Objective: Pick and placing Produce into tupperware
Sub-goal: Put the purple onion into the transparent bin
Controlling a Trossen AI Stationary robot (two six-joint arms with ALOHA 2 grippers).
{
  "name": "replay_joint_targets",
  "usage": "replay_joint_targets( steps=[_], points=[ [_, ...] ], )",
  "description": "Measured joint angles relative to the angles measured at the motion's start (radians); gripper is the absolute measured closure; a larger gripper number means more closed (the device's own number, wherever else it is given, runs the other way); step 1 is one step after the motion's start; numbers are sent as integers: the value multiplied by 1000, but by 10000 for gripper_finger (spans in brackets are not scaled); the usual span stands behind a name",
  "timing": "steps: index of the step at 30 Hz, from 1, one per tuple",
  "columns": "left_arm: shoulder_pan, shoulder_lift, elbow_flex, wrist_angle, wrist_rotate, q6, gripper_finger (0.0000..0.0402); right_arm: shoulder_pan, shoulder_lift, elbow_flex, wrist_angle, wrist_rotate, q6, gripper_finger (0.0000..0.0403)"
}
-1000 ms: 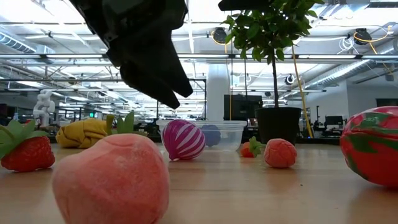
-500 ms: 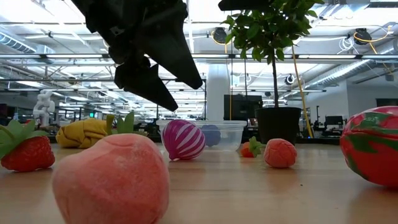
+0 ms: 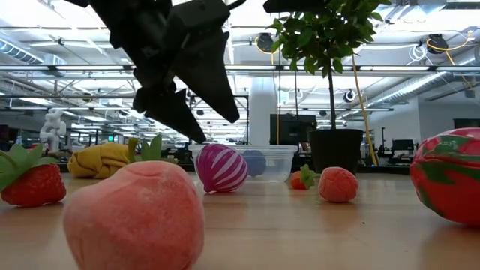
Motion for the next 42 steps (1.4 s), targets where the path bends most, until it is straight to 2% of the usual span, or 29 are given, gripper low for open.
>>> replay_joint_targets(
  steps=[13,19,24,26,33,37,42],
  points=[
    [5,0,0,-3,-7,-17,2,-1,-22,0,4,1,-21,94],
    [-1,0,0,0,-24,-18,2,-5,-101,1,5,129,-52,94],
    [-4,1,11,6,-23,38,2,-4,-164,1,6,157,-77,94],
    [-4,2,43,-26,-19,70,2,-4,-179,1,5,157,-83,94],
    [-9,1,187,-308,-27,89,2,-4,-195,1,5,157,-83,94],
    [-22,22,221,-348,-37,62,2,-4,-195,1,4,157,-86,94],
    [-15,100,269,-423,5,24,2,-4,-212,1,11,158,-113,94]
  ],
)
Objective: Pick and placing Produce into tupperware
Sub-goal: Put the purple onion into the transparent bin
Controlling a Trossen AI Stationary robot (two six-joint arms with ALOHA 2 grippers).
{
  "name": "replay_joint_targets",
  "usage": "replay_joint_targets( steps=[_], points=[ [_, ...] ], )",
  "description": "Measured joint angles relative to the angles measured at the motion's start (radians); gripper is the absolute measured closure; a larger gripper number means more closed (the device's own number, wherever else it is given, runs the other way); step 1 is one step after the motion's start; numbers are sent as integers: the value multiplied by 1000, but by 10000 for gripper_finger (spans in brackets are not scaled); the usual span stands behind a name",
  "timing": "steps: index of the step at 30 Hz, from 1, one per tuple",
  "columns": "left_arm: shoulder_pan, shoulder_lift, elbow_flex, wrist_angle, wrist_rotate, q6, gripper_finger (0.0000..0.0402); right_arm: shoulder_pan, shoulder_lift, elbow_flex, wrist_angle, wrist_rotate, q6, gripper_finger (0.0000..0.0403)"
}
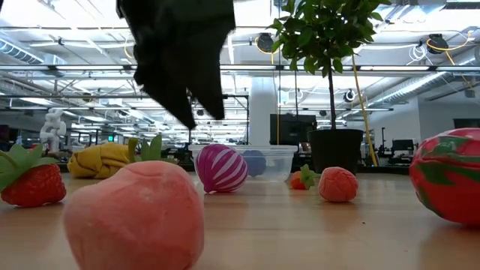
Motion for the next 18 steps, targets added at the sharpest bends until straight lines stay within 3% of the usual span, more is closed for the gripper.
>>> replay_joint_targets(
  steps=[8,18],
  points=[
    [27,103,126,-113,37,16,2,0,-34,0,14,10,-17,94],
    [57,146,138,-114,92,35,2,3,-33,-1,1,9,-18,94]
  ],
)
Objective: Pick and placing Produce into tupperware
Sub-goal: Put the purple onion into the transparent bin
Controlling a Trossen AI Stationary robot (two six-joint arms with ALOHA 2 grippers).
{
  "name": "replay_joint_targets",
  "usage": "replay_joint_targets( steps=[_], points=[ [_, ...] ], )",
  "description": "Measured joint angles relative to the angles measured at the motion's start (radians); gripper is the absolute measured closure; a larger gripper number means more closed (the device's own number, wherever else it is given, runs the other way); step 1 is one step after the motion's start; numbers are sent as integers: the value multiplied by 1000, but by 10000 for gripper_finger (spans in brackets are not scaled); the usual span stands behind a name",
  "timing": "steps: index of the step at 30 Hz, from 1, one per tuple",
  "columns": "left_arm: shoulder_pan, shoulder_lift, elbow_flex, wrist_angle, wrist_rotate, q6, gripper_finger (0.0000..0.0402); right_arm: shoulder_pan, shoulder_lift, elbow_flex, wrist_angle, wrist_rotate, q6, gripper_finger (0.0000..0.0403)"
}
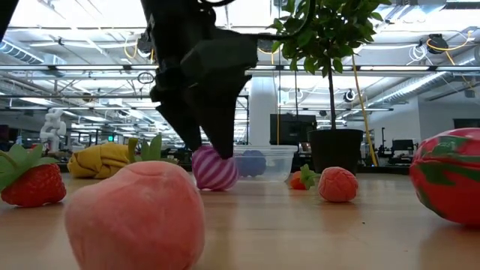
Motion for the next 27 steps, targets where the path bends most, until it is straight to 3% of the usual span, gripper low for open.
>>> replay_joint_targets(
  steps=[27],
  points=[
    [17,33,0,42,18,57,2,1,0,0,4,-3,4,94]
  ],
)
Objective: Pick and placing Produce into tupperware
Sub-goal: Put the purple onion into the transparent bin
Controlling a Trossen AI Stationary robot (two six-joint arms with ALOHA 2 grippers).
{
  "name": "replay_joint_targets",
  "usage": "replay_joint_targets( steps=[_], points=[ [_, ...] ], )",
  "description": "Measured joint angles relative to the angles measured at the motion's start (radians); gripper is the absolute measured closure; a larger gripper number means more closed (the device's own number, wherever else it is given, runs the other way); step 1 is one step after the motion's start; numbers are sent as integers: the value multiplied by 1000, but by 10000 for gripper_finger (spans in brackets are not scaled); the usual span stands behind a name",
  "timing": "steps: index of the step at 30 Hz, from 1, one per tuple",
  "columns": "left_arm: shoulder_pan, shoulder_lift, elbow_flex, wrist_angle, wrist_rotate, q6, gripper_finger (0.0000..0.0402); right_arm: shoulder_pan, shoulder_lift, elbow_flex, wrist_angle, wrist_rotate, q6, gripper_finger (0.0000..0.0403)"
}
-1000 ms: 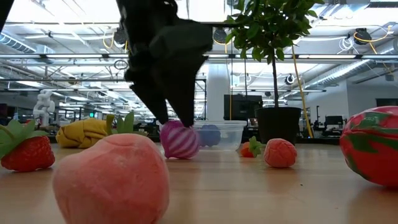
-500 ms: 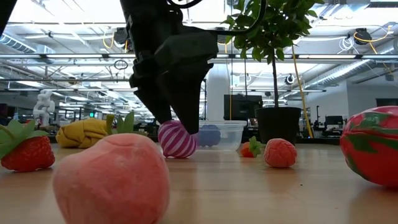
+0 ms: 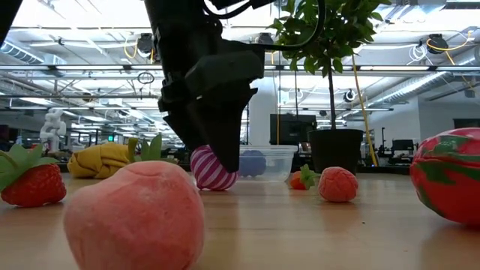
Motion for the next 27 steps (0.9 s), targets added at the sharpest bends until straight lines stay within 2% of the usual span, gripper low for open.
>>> replay_joint_targets(
  steps=[27],
  points=[
    [0,0,0,15,0,-2,2,1,0,0,0,0,2,94]
  ],
)
